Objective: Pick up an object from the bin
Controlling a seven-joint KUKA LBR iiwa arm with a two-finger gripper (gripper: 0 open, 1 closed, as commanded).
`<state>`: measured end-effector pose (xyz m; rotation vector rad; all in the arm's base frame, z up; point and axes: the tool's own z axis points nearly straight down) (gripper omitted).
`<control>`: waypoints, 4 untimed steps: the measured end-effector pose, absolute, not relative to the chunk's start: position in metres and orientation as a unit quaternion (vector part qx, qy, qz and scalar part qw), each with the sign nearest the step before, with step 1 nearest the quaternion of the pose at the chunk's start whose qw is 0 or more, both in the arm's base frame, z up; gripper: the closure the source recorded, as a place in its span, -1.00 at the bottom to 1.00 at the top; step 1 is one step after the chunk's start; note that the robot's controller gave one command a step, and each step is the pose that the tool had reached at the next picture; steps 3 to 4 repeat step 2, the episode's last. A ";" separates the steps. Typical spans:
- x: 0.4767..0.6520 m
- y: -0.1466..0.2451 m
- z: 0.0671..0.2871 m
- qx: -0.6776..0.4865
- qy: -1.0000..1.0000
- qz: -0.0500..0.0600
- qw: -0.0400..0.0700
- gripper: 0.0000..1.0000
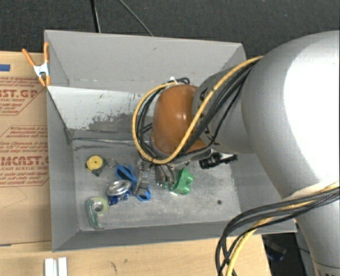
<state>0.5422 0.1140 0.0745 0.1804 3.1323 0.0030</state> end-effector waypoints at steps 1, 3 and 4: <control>0.532 0.126 0.195 0.053 0.999 0.002 0.004 1.00; 0.514 0.143 0.268 0.044 0.999 0.002 0.004 1.00; 0.514 0.143 0.268 0.044 0.999 0.002 0.004 1.00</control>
Offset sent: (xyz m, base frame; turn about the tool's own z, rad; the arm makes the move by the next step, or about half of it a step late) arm -0.0116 0.0101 0.1162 -0.0064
